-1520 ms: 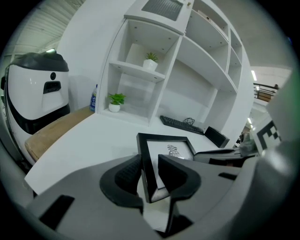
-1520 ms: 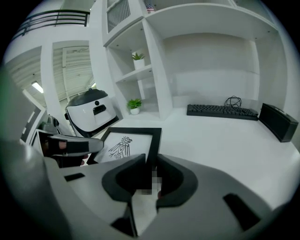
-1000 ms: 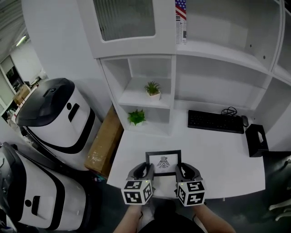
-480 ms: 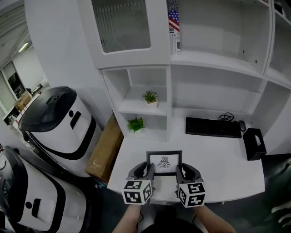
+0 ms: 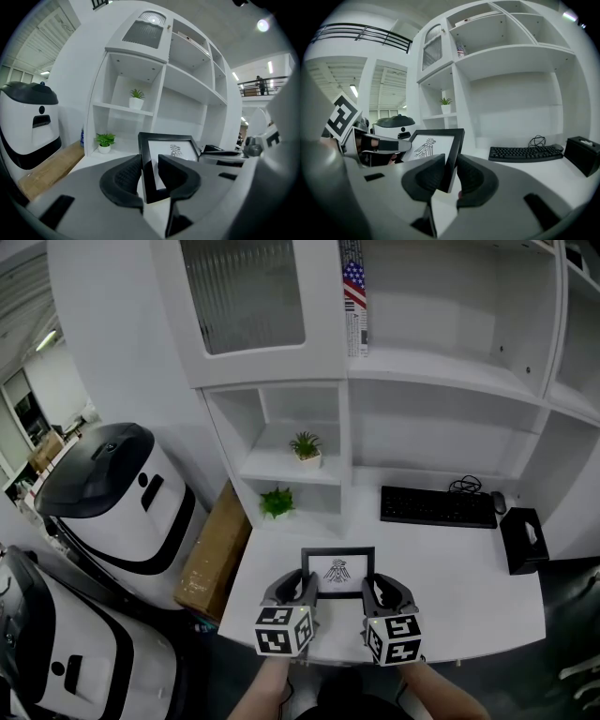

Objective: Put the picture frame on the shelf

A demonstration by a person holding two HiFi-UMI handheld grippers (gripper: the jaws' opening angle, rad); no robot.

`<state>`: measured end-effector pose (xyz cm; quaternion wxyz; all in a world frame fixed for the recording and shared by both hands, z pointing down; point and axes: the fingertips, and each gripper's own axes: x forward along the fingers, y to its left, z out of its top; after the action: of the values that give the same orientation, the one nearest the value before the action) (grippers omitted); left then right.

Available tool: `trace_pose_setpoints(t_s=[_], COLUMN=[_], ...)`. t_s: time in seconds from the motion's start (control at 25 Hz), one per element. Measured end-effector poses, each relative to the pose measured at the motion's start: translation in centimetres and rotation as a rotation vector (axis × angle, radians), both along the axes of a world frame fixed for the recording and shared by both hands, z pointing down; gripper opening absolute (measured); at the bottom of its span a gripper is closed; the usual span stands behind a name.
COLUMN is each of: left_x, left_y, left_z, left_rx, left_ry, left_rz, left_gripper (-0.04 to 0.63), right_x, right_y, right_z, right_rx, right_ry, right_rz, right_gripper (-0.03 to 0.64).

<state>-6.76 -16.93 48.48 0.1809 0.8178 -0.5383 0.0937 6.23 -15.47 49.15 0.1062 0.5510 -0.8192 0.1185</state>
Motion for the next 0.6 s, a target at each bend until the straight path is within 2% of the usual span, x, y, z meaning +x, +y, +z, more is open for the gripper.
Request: trace_pose_setpoints(t_s=[0.6], left_x=[0.3], left_y=[-3.7], left_z=[0.1], left_rx=[0.005], left_ry=[-0.011], left_rz=[-0.002], left_gripper=[0.107], right_x=[0.3], right_y=[-3.6], right_z=[0.3], right_rx=[0.009], right_ry=[0.005], right_rz=[-0.008], right_gripper=[0.081])
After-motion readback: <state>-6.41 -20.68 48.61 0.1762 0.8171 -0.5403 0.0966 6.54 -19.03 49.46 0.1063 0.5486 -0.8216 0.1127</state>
